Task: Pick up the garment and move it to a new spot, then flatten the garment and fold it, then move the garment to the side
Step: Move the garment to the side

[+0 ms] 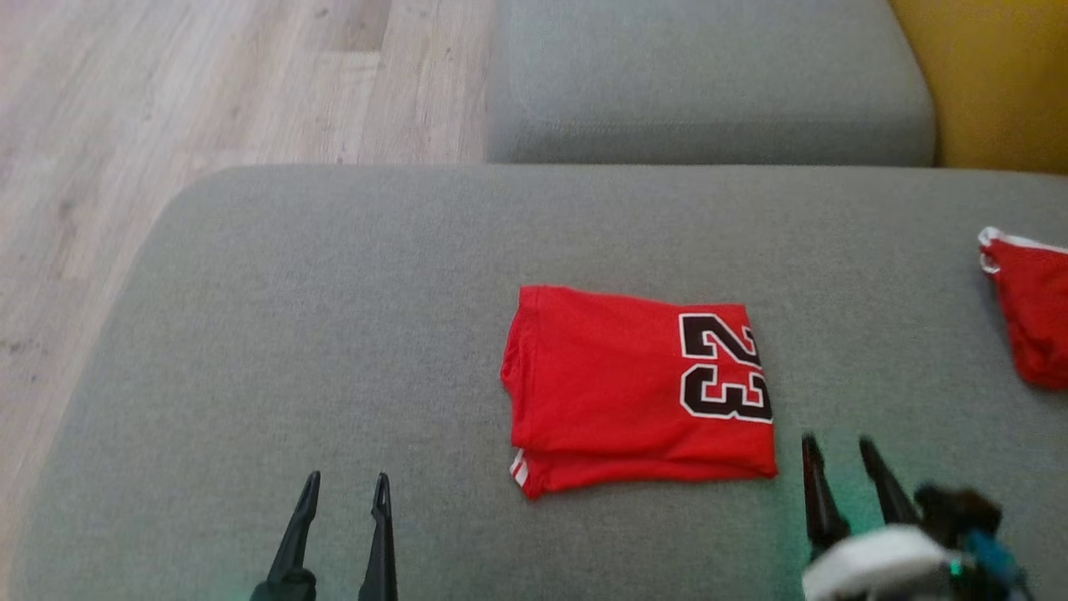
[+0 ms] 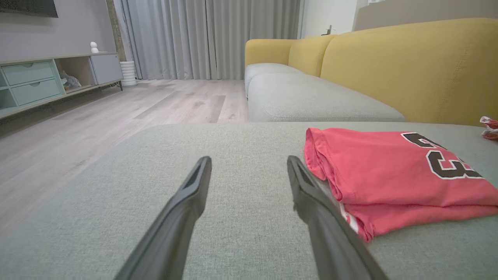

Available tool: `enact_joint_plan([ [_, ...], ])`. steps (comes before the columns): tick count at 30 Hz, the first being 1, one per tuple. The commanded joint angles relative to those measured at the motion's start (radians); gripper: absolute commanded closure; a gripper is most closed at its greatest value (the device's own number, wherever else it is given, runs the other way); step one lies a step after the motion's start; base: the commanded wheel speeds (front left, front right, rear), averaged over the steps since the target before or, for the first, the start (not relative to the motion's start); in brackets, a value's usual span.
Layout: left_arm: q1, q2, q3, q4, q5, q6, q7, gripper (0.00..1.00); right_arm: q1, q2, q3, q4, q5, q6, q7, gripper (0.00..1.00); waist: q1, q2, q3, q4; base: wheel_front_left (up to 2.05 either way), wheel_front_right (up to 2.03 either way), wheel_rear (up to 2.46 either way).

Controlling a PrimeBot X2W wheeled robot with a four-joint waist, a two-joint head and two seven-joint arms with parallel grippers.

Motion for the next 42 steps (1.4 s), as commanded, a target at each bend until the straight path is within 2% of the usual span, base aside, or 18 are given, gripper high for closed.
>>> enact_joint_plan([
  [1, -0.061, -0.006, 0.018, -0.027, 0.010, 0.006, -0.006, 0.00, -0.158, -0.019, 0.031, 0.033, 0.040, 0.007, -0.011, 0.00, -0.0001, 0.0000, 0.036, 0.017, 0.00, 0.00, 0.00],
  [8, -0.095, -0.006, -0.021, -0.020, -0.007, 0.012, -0.006, 0.00, -0.339, -0.035, 0.017, 0.256, 0.082, 0.007, -0.011, 0.00, -0.0001, 0.0000, 0.089, 0.066, 0.00, 0.00, 0.00],
  [17, -0.119, -0.006, -0.022, -0.021, -0.007, 0.025, -0.006, 0.00, -0.443, -0.026, 0.037, 0.489, 0.097, 0.007, -0.011, 0.00, -0.0001, 0.0000, 0.139, 0.082, 0.00, 0.00, 0.00],
  [18, -0.122, -0.006, -0.024, -0.021, -0.007, 0.026, -0.006, 0.00, -0.454, -0.023, 0.043, 0.513, 0.102, 0.007, -0.011, 0.20, -0.0001, 0.0000, 0.144, 0.082, 0.00, 0.00, 0.00],
  [19, -0.126, -0.006, -0.025, -0.021, -0.008, 0.026, -0.006, 0.00, -0.465, -0.021, 0.050, 0.532, 0.106, 0.007, -0.011, 0.65, -0.0001, 0.0000, 0.149, 0.080, 0.00, 0.00, 0.00],
  [20, -0.131, -0.006, -0.026, -0.021, -0.007, 0.027, -0.006, 0.00, -0.477, -0.020, 0.060, 0.546, 0.109, 0.007, -0.011, 1.00, -0.0001, 0.0000, 0.155, 0.079, 0.00, 0.00, 0.00],
  [24, -0.148, -0.006, -0.027, -0.023, -0.006, 0.029, -0.006, 0.00, -0.510, -0.021, 0.096, 0.551, 0.114, 0.007, -0.011, 1.00, -0.0001, 0.0000, 0.177, 0.064, 0.00, 0.00, 0.00],
  [35, -0.186, -0.006, -0.037, -0.038, -0.011, 0.035, -0.006, 0.00, -0.571, -0.129, 0.094, 0.380, 0.017, 0.007, -0.011, 1.00, -0.0001, 0.0000, 0.233, -0.011, 0.00, 0.00, 0.00],
  [42, -0.218, -0.006, -0.048, -0.040, -0.017, 0.037, -0.006, 0.00, -0.613, -0.183, 0.079, 0.317, -0.016, 0.007, -0.011, 1.00, -0.0001, 0.0000, 0.264, -0.057, 0.00, 0.00, 0.00],
])
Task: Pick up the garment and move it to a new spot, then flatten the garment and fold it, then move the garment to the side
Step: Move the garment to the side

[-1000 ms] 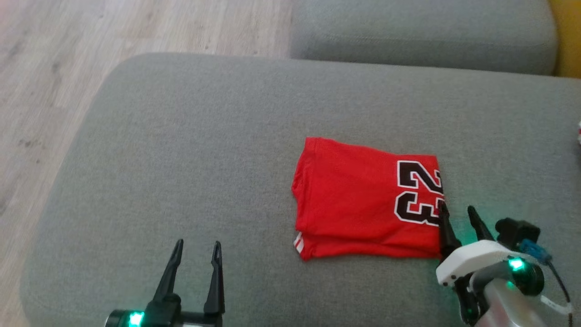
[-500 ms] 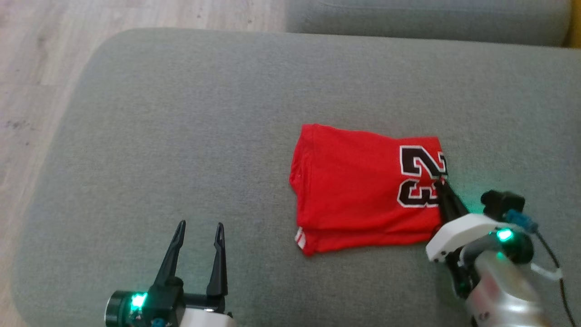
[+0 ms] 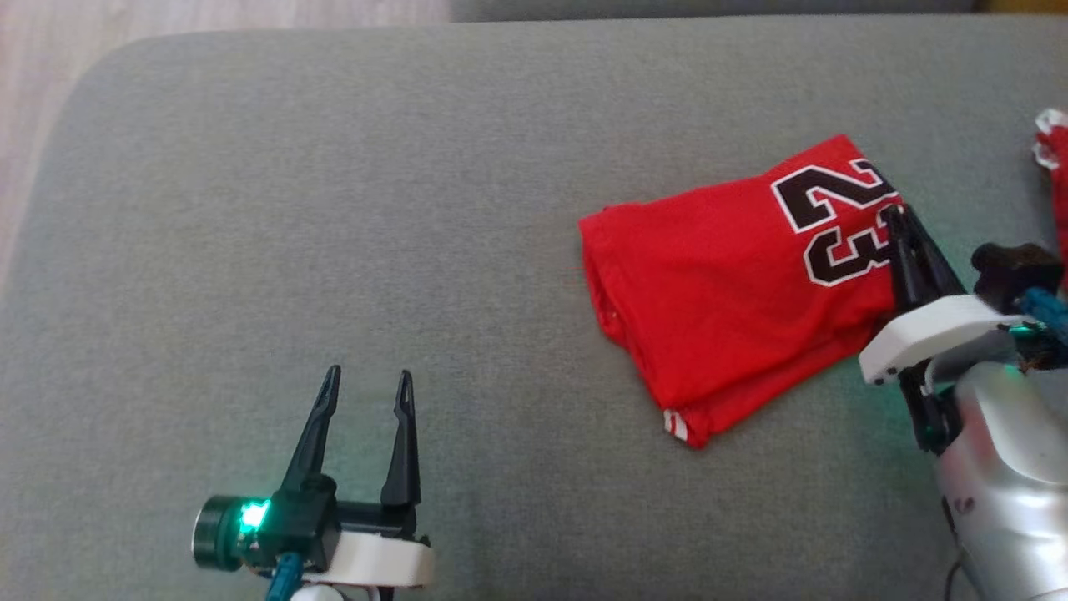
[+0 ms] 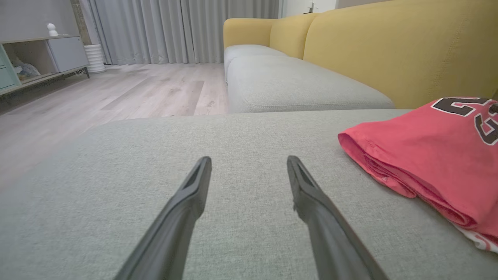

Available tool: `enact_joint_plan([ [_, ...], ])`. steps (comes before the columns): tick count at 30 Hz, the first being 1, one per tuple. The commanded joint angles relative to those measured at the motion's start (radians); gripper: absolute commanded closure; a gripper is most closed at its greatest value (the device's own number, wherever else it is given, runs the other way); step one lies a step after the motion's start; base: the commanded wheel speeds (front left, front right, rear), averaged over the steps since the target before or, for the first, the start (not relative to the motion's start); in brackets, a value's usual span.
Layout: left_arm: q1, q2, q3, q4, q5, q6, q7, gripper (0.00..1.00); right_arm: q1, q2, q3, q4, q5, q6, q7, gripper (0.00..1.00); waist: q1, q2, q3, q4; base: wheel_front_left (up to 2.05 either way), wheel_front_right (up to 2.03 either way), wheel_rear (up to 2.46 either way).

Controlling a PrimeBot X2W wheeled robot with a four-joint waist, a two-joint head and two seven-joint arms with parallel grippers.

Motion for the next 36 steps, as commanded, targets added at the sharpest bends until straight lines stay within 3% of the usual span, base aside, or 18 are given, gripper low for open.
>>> enact_joint_plan([
  [1, -0.036, -0.005, 0.018, -0.031, -0.005, 0.004, -0.006, 0.00, -0.027, -0.014, 0.011, -0.034, -0.009, 0.007, -0.007, 1.00, -0.0002, 0.0000, 0.012, -0.018, 0.00, 0.00, 0.00],
  [22, -0.049, -0.005, 0.021, -0.036, 0.009, -0.004, -0.006, 0.00, -0.038, -0.022, -0.044, -0.049, -0.028, 0.007, -0.007, 1.00, -0.0002, 0.0000, 0.035, -0.047, 0.00, 0.00, 0.00],
  [36, -0.080, -0.005, 0.013, -0.049, 0.014, -0.006, -0.006, 0.00, -0.090, -0.118, -0.099, -0.069, -0.059, 0.007, -0.007, 1.00, -0.0002, 0.0000, 0.088, -0.070, 0.00, 0.00, 0.00],
])
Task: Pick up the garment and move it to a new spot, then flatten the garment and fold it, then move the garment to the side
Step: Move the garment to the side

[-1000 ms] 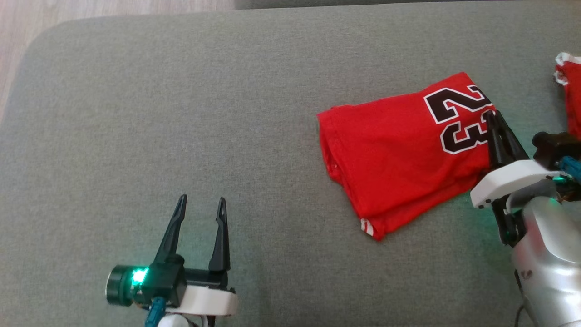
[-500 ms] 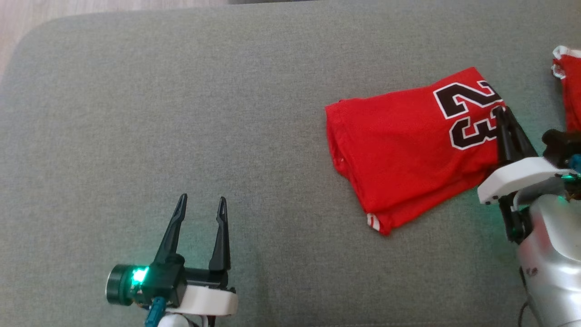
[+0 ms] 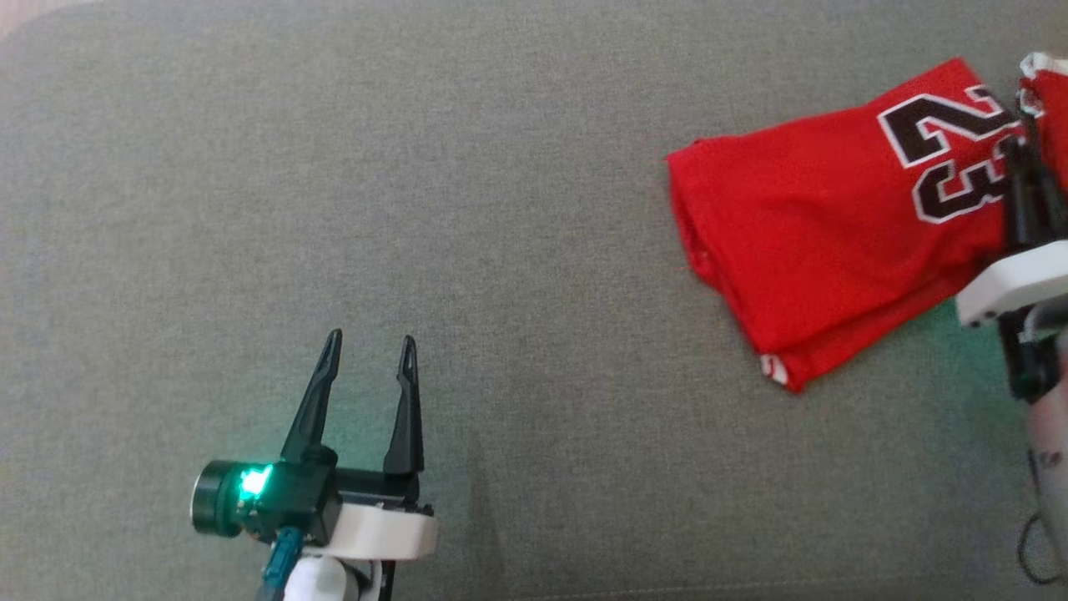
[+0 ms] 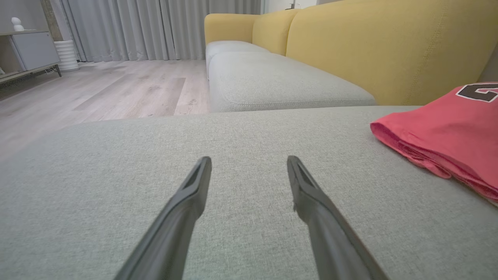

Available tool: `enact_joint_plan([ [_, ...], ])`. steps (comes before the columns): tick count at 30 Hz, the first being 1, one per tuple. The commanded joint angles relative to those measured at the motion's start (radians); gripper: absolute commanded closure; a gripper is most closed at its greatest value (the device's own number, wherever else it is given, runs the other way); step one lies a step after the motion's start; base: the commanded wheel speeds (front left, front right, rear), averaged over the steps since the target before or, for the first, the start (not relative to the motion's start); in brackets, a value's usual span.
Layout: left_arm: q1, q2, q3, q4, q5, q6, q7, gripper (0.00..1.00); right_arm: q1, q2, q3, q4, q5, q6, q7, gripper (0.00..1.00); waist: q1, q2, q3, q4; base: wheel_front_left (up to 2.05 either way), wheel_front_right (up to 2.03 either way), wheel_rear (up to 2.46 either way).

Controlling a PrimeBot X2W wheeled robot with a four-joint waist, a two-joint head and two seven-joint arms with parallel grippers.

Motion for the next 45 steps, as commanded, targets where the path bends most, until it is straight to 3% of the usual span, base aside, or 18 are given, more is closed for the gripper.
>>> enact_joint_plan([
  [1, -0.027, -0.004, 0.018, -0.032, 0.010, -0.005, -0.006, 0.00, -0.034, -0.032, 0.008, -0.035, -0.011, 0.007, -0.007, 1.00, 0.0000, 0.0000, 0.009, -0.003, 0.00, 0.00, 0.00],
  [10, -0.060, -0.004, 0.013, -0.041, 0.021, -0.013, -0.006, 0.00, -0.114, -0.150, -0.051, -0.019, -0.028, 0.007, -0.007, 1.00, 0.0000, 0.0000, 0.069, -0.002, 0.00, 0.00, 0.00],
  [16, -0.081, -0.004, 0.016, -0.047, 0.033, -0.016, -0.006, 0.00, -0.134, -0.260, -0.153, 0.012, -0.063, 0.007, -0.004, 1.00, 0.0000, 0.0000, 0.112, 0.002, 0.00, 0.00, 0.00],
  [27, -0.113, -0.004, 0.017, -0.046, 0.033, -0.019, -0.006, 0.00, -0.116, -0.350, -0.294, -0.014, -0.131, 0.007, 0.027, 1.00, 0.0000, 0.0000, 0.142, -0.008, 0.00, 0.00, 0.00],
  [28, -0.117, -0.004, 0.017, -0.045, 0.033, -0.019, -0.006, 0.00, -0.113, -0.352, -0.303, -0.017, -0.139, 0.007, 0.033, 0.81, 0.0000, 0.0000, 0.142, -0.009, 0.00, 0.00, 0.00],
  [29, -0.120, -0.004, 0.017, -0.045, 0.032, -0.018, -0.006, 0.00, -0.110, -0.351, -0.311, -0.020, -0.148, 0.007, 0.039, 0.24, 0.0000, 0.0000, 0.141, -0.011, 0.00, 0.00, 0.00],
  [30, -0.123, -0.004, 0.016, -0.044, 0.030, -0.018, -0.006, 0.00, -0.107, -0.348, -0.318, -0.024, -0.159, 0.007, 0.043, 0.00, 0.0000, 0.0000, 0.140, -0.011, 0.00, 0.00, 0.00],
  [35, -0.128, -0.004, 0.017, -0.044, 0.009, -0.013, -0.006, 0.00, -0.081, -0.297, -0.353, -0.058, -0.231, 0.007, 0.043, 0.00, 0.0000, 0.0000, 0.107, -0.009, 0.00, 0.00, 0.00],
  [38, -0.119, -0.004, 0.018, -0.038, -0.022, -0.008, -0.006, 0.00, -0.042, -0.223, -0.356, -0.093, -0.256, 0.007, 0.034, 0.00, 0.0000, 0.0000, 0.061, -0.001, 0.00, 0.00, 0.00],
  [41, -0.104, -0.004, 0.035, -0.047, -0.038, 0.027, -0.006, 0.00, 0.020, -0.132, -0.336, -0.136, -0.244, 0.007, 0.019, 0.00, 0.0000, 0.0000, 0.006, 0.006, 0.00, 0.00, 0.00],
  [45, -0.067, -0.004, 0.052, -0.044, -0.054, 0.054, -0.006, 0.00, 0.128, -0.015, -0.257, -0.190, -0.194, 0.007, 0.002, 0.00, 0.0000, 0.0000, -0.083, 0.011, 0.00, 0.00, 0.00],
])
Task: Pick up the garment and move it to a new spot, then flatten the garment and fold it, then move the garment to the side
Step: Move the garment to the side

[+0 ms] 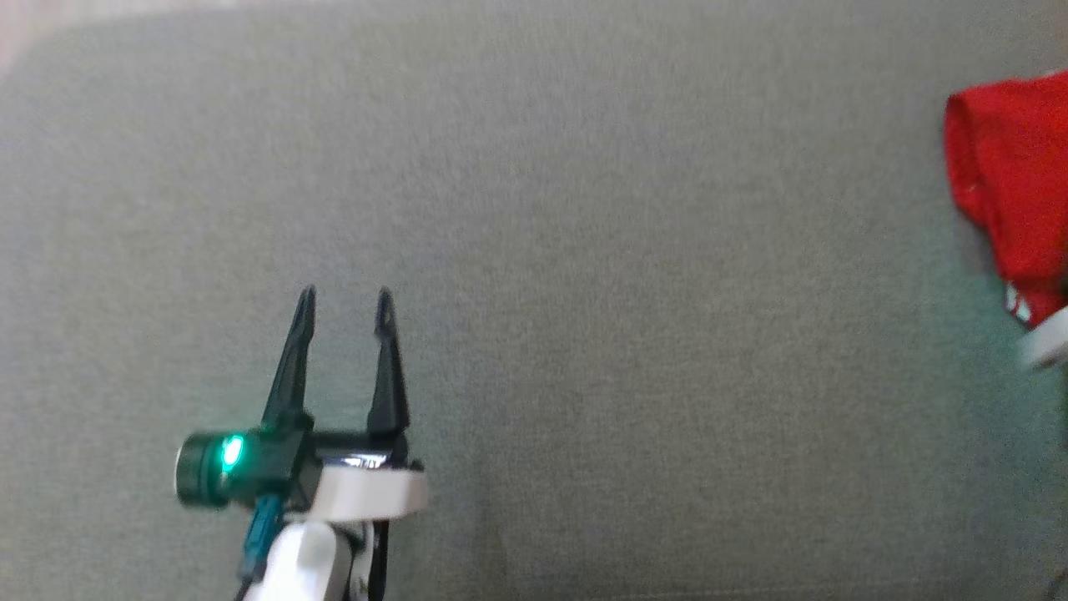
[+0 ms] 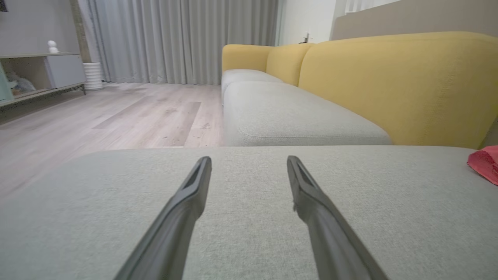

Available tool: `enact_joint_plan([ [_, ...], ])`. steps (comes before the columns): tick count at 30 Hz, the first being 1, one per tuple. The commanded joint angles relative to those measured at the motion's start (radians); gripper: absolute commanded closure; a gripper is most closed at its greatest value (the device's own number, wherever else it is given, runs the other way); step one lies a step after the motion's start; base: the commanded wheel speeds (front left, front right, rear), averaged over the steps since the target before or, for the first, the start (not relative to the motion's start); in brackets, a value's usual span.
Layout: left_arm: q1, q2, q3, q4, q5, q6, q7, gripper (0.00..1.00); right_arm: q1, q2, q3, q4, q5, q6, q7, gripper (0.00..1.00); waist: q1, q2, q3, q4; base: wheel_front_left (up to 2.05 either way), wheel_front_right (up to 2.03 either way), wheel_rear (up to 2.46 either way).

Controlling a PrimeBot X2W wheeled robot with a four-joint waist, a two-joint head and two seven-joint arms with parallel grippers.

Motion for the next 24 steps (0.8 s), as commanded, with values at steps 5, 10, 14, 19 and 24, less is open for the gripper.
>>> enact_joint_plan([
  [5, 0.070, -0.001, 0.054, -0.023, -0.041, 0.012, -0.005, 0.00, 0.160, 0.099, 0.196, -0.113, 0.110, 0.007, -0.021, 0.00, 0.0001, 0.0000, -0.185, 0.017, 0.00, 0.00, 0.00],
  [10, 0.122, -0.001, 0.067, 0.008, -0.085, 0.024, -0.005, 0.00, 0.316, 0.170, 0.325, -0.220, 0.215, 0.007, -0.021, 0.00, 0.0001, 0.0000, -0.273, 0.027, 0.00, 0.00, 0.00],
  [14, 0.144, -0.001, 0.060, 0.027, -0.068, 0.011, -0.005, 0.00, 0.403, 0.202, 0.382, -0.317, 0.248, 0.007, -0.022, 0.00, 0.0001, 0.0000, -0.306, 0.033, 0.00, 0.00, 0.00],
  [19, 0.179, -0.001, 0.063, 0.005, -0.054, -0.011, -0.005, 0.00, 0.476, 0.226, 0.397, -0.402, 0.201, 0.007, -0.022, 0.00, 0.0001, 0.0000, -0.317, 0.043, 0.00, 0.00, 0.00],
  [24, 0.208, -0.001, 0.069, -0.012, -0.041, -0.025, -0.005, 0.00, 0.520, 0.244, 0.386, -0.432, 0.168, 0.007, -0.022, 0.00, 0.0001, 0.0000, -0.319, 0.054, 0.00, 0.00, 0.00],
])
